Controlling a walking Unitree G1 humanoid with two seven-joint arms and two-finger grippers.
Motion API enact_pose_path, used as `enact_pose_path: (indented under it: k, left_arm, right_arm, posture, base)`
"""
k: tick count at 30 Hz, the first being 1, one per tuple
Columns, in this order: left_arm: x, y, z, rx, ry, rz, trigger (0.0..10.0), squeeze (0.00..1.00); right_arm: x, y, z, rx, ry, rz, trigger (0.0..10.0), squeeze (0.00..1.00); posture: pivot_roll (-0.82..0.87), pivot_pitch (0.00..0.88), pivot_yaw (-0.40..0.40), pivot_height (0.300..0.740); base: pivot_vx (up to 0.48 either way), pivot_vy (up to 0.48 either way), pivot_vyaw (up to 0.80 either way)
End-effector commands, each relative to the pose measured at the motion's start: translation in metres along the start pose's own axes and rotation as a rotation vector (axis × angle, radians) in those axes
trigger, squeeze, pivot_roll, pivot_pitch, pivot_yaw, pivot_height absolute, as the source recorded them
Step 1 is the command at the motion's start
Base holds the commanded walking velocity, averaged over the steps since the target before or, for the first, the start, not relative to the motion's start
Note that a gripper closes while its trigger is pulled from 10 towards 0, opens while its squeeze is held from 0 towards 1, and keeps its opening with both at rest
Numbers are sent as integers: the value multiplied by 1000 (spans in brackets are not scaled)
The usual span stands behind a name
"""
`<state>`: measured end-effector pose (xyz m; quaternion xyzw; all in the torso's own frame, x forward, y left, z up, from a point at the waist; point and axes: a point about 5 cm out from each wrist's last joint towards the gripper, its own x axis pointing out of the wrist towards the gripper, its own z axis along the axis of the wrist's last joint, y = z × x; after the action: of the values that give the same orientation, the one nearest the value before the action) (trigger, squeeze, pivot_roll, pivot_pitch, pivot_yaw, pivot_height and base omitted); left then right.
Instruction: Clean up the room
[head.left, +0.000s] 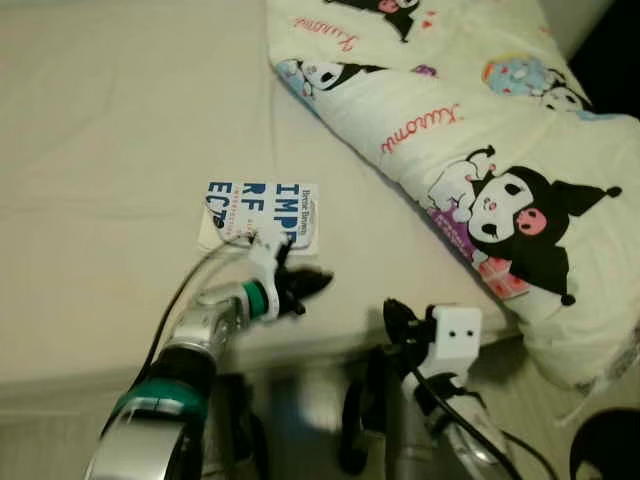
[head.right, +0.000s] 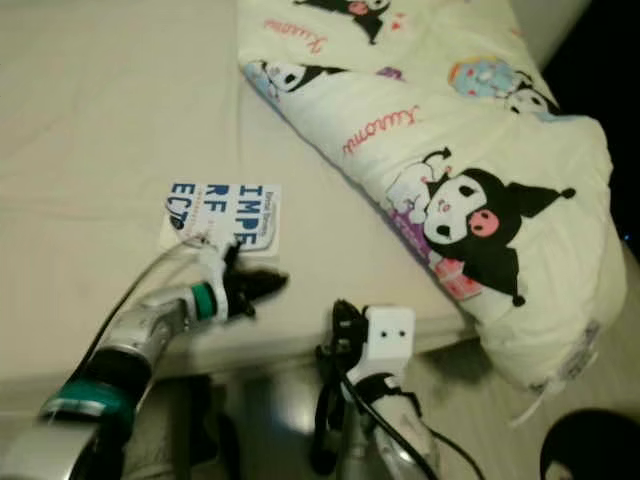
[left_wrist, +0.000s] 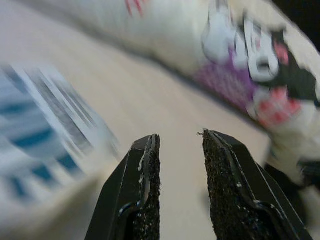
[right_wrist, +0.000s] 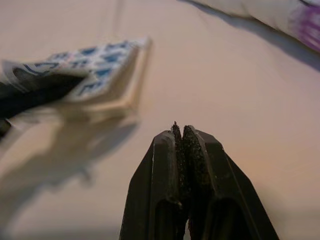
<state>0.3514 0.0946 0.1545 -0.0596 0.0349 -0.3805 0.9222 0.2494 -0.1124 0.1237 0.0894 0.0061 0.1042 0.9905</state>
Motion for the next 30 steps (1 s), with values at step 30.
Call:
enact_pose_path:
  k: [30]
  left_arm:
    - [-98,8,-45,107,91,641,10000,0]
  right_arm:
    - [63,-10,-27,-6,21,5,10000,0]
  posture:
    - [181,0,-64,660]
  base:
    - [0,0,0]
